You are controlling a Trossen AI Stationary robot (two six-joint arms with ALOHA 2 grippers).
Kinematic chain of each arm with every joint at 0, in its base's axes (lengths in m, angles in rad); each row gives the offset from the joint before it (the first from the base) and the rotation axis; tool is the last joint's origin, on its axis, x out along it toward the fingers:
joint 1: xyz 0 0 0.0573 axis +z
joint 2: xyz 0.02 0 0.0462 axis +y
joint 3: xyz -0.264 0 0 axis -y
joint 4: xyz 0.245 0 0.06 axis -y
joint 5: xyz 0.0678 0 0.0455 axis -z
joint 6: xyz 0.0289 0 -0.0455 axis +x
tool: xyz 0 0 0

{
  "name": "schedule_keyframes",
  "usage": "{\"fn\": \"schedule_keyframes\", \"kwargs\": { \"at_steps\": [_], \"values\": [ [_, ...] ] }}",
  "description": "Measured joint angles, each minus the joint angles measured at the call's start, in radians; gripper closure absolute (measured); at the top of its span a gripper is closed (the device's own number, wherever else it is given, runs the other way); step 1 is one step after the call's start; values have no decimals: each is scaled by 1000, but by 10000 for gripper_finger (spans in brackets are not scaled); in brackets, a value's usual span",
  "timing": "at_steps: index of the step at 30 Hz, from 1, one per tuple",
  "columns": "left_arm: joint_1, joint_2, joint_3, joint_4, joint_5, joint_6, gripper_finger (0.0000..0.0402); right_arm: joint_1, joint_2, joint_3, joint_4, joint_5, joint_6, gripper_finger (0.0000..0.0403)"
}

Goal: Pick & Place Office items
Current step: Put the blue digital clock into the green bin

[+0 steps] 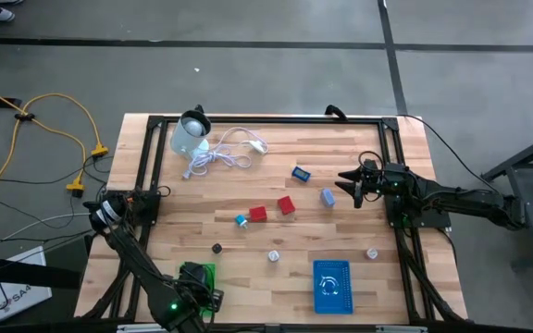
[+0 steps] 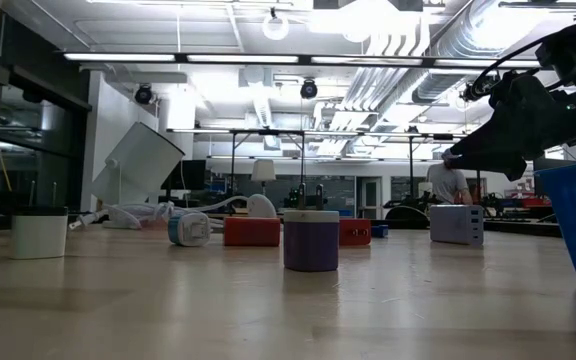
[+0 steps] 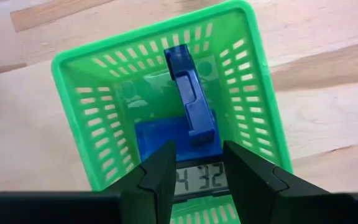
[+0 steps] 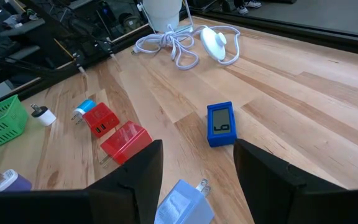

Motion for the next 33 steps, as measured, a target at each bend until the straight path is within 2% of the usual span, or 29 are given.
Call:
{"fn": "schedule_keyframes", "kwargs": {
  "at_steps": [6,14,25,33],
  "values": [
    [0,0,0,0,-13,-1,275,0,0,0,0,0,0,219],
    [-27,-50,0,0,-121,63,275,0,0,0,0,0,0,219],
    [37,-113,0,-14,-219,417,275,0,0,0,0,0,0,219],
    [125,-152,0,-19,-223,589,275,0,0,0,0,0,0,219]
  ]
}}
